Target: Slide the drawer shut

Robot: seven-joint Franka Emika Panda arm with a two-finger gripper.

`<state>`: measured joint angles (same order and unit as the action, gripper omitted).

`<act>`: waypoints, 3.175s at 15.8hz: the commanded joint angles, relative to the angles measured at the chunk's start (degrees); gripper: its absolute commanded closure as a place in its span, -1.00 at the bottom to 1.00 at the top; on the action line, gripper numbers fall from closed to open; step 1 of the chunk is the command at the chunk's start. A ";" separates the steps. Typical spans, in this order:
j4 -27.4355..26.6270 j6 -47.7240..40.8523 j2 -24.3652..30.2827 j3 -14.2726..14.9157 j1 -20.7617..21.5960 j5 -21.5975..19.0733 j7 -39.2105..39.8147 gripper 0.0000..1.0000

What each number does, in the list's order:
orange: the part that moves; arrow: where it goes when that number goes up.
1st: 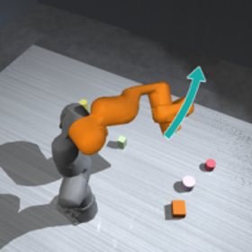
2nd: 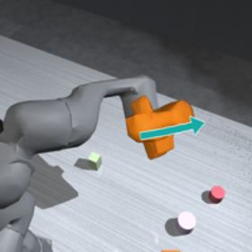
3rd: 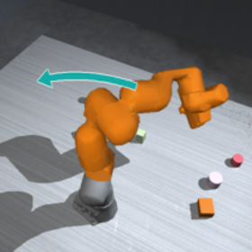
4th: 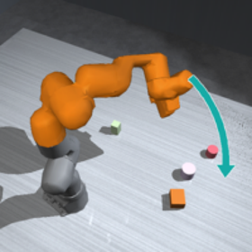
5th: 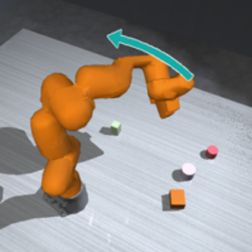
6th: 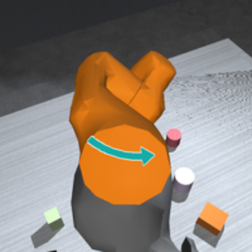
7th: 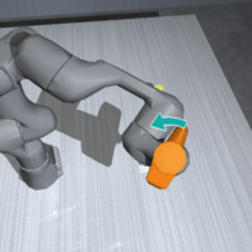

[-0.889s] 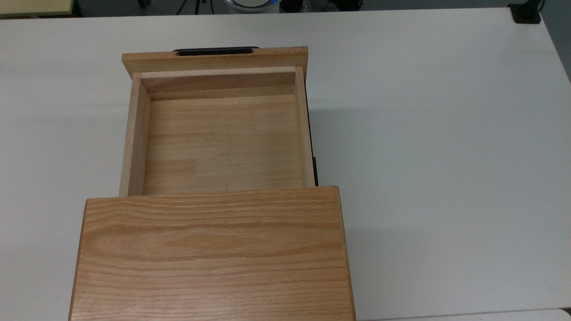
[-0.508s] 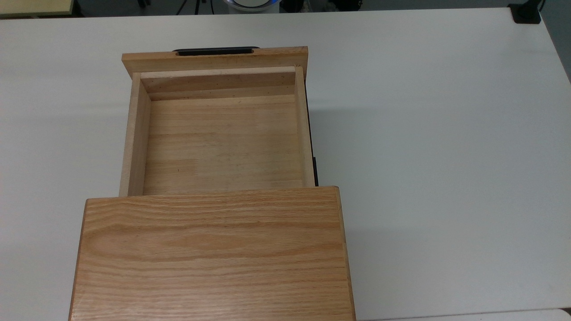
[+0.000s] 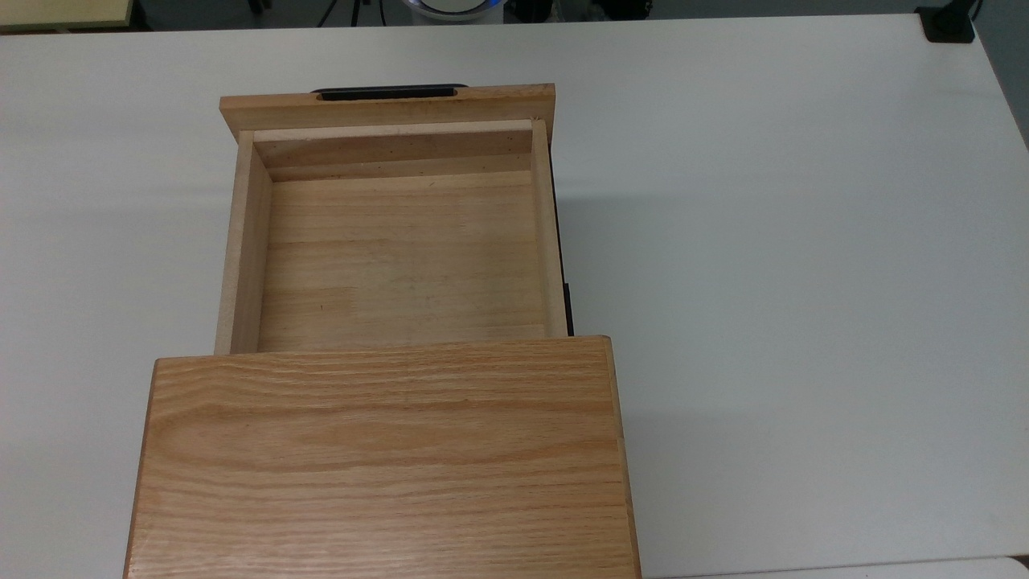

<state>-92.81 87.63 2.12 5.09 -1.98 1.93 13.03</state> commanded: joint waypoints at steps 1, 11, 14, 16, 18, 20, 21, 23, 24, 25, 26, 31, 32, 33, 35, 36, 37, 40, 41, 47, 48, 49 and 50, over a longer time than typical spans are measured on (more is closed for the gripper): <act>1.06 -2.11 -0.62 -0.08 0.48 0.27 0.07 0.06; 1.41 -1.24 -6.06 -0.52 4.34 -0.26 -0.81 0.51; 1.50 1.91 -7.65 -0.52 5.05 -2.36 -2.12 0.60; 1.50 6.48 -8.97 -0.52 5.14 -3.60 -4.93 0.73; 1.58 10.87 -10.64 -0.52 5.14 -3.78 -7.04 0.99; 1.67 13.35 -10.99 -0.43 5.14 -3.69 -6.88 1.00; 1.67 13.96 -10.99 -0.43 5.14 -3.69 -6.79 1.00; 3.77 15.28 -11.87 -0.43 5.14 -4.04 -7.14 1.00; 4.65 16.07 -12.74 -0.43 5.05 -4.39 -7.23 1.00; 5.53 16.95 -13.53 -0.43 5.05 -4.39 -7.23 1.00; 6.84 18.09 -14.76 -0.43 5.14 -4.39 -7.31 1.00; 14.75 21.17 -21.26 -0.17 5.84 -4.13 -9.94 1.00; 15.55 22.83 -22.41 0.01 6.19 -4.13 -10.47 1.00; 16.08 25.02 -23.29 0.09 6.46 -4.13 -11.00 1.00; 17.74 28.72 -25.83 0.27 6.72 -3.95 -12.93 1.00; 19.23 30.22 -27.41 0.27 6.90 -3.86 -13.90 1.00; 20.82 31.71 -28.91 0.36 7.07 -3.86 -14.86 1.00; 21.89 37.94 -30.77 0.45 7.16 -3.78 -18.73 1.00; 21.80 40.40 -31.03 0.45 7.16 -3.69 -19.70 1.00; 21.89 49.21 -33.23 2.38 8.48 -3.60 -23.48 1.00; 21.89 50.61 -33.23 2.47 8.65 -3.60 -24.18 1.00; 21.89 52.19 -33.32 2.47 8.66 -3.60 -24.36 1.00; 21.80 52.46 -33.32 2.47 8.66 -3.51 -24.37 1.00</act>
<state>-72.94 134.47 -29.79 5.71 5.08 -1.48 -9.08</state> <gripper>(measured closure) 0.991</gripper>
